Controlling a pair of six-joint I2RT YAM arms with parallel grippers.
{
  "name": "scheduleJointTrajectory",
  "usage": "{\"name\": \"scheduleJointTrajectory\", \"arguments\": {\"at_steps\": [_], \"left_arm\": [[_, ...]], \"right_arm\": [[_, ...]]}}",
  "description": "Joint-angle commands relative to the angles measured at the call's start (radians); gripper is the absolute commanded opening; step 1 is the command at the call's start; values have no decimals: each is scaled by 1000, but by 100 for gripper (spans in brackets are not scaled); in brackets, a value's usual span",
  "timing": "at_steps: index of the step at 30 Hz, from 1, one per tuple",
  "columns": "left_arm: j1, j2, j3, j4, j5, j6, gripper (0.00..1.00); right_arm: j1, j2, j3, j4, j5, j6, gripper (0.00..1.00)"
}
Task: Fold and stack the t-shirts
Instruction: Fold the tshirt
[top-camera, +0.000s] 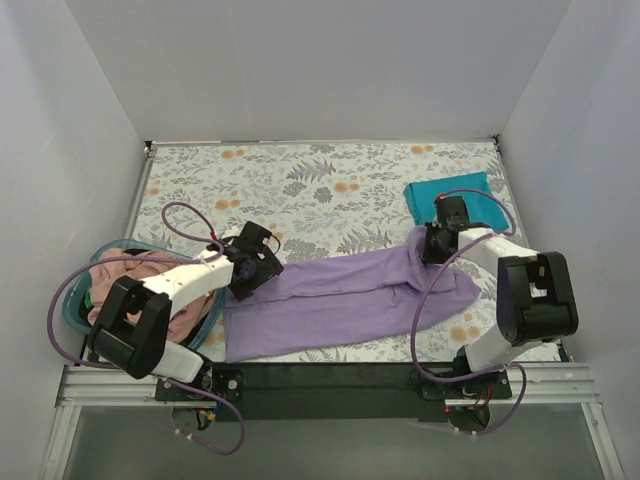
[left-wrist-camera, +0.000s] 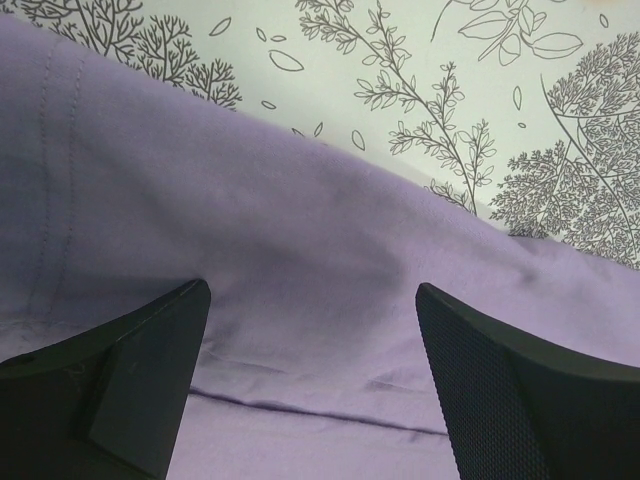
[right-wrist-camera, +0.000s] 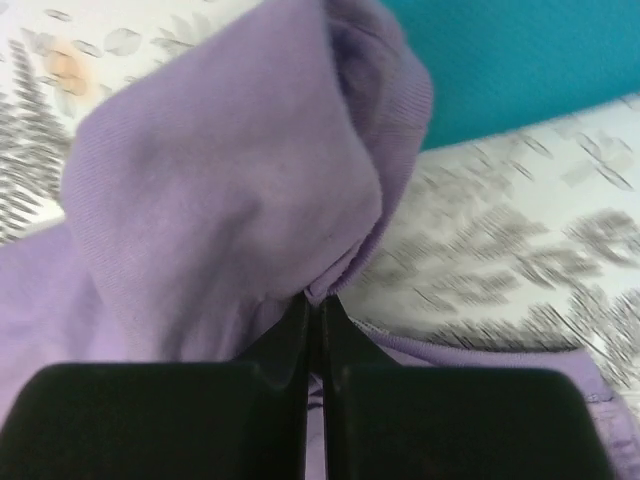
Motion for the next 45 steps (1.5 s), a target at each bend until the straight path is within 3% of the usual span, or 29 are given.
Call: {"name": "scheduleJointTrajectory", "arguments": {"at_steps": [1, 6, 11, 25, 27, 31, 35, 40, 45], "left_arm": [[-6, 0, -55, -109, 55, -47, 84], [-41, -61, -81, -115, 88, -97, 84], [-90, -63, -86, -114, 118, -125, 84], [-242, -84, -89, -111, 213, -311, 85], [-257, -110, -98, -97, 216, -343, 84], [-302, -100, -101, -36, 221, -360, 85], [-340, -35, -89, 40, 221, -363, 85], [-379, 54, -29, 58, 246, -345, 85], [-391, 126, 39, 83, 249, -312, 85]], "right_arm": [[90, 116, 107, 2, -35, -1, 1], [205, 268, 268, -12, -19, -11, 1], [280, 437, 540, -31, -9, -47, 1], [269, 1011, 1455, -18, 39, -222, 1], [260, 1043, 1484, 42, 31, -207, 1], [256, 1043, 1380, 261, 8, -192, 1], [254, 1112, 1498, 341, -12, -204, 1], [257, 1141, 1465, 601, -93, -237, 1], [268, 1213, 1546, 732, -105, -285, 1]]}}
